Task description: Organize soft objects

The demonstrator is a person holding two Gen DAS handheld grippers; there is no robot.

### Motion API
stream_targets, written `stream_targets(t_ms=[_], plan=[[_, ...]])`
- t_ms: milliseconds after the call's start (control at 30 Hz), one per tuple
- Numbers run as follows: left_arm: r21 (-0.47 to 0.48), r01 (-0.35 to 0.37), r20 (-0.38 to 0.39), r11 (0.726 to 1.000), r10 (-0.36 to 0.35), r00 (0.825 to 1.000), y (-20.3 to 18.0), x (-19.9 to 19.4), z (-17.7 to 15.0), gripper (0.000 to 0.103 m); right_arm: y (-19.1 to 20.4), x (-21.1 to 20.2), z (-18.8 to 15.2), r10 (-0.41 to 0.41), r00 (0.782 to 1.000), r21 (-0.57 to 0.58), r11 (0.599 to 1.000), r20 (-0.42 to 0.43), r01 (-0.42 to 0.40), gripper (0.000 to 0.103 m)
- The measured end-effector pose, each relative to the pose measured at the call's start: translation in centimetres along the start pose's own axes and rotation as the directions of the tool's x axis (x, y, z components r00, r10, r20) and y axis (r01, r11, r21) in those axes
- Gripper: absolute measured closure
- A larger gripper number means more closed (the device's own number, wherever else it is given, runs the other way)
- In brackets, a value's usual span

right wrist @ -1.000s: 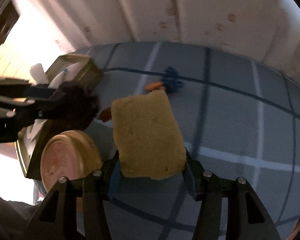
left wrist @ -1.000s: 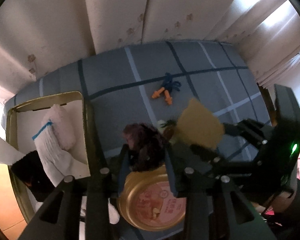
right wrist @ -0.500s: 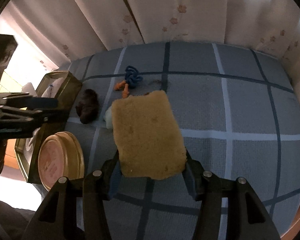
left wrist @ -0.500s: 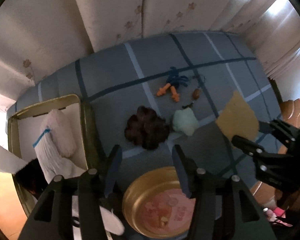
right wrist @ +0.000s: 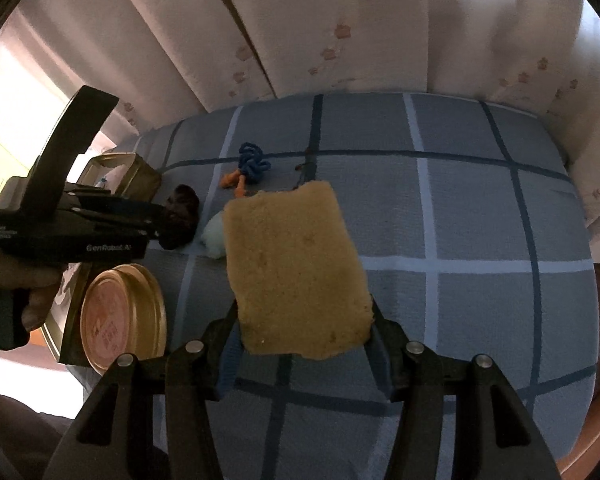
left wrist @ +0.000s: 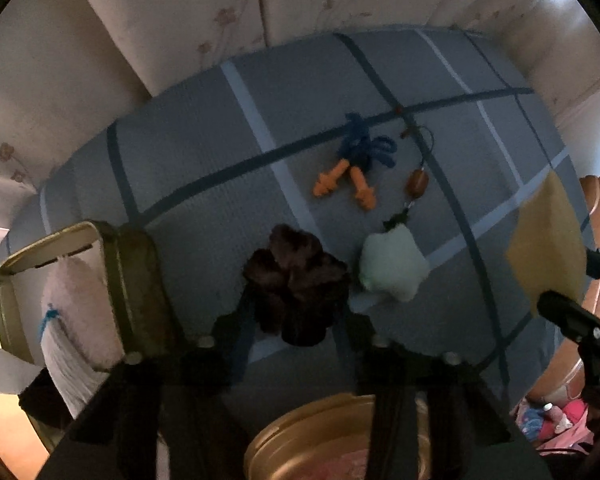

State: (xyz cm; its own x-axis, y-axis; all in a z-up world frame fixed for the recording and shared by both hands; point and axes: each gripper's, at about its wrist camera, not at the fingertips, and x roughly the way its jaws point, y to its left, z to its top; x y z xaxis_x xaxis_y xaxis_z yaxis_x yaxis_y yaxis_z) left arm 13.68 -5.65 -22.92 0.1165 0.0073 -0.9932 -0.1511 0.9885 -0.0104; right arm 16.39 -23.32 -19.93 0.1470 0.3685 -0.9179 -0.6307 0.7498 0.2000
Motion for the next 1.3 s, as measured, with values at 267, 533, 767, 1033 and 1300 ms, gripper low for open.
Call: stream_targets(t_ms=[267,533,767,1033,1300], plan=[[-0.026,0.045,0.069,0.999,-0.043,0.997,1.1,-4.1,0.3,0.102,1.2,-0.8,0.9,0.01,0.999,-0.007,1.0,0.037,-0.01,0.047],[-0.035,0.075,0.093,0.997,-0.071,0.993,2.2,-6.1,-0.6,0.101,3.2,-0.8,2.0,0.024,0.998,-0.034,0.999,0.054,-0.022,0.047],[-0.001,0.04,0.077,0.999,-0.04,0.996,0.8,-4.4,-0.9,0.054,3.5,-1.2,1.0,0.006,0.999,-0.029,1.0,0.042,-0.005,0.047],[0.034,0.0,0.013,0.999,0.0,1.0,-0.3,-0.2,0.2,0.049,2.3,-2.1,-0.4,-0.019,0.999,-0.014,1.0,0.035,0.019,0.047],[0.017,0.025,0.019,1.0,-0.026,0.999,-0.2,0.1,0.7,0.078,1.0,-2.5,-0.5,-0.023,0.999,0.002,1.0,0.042,0.022,0.047]])
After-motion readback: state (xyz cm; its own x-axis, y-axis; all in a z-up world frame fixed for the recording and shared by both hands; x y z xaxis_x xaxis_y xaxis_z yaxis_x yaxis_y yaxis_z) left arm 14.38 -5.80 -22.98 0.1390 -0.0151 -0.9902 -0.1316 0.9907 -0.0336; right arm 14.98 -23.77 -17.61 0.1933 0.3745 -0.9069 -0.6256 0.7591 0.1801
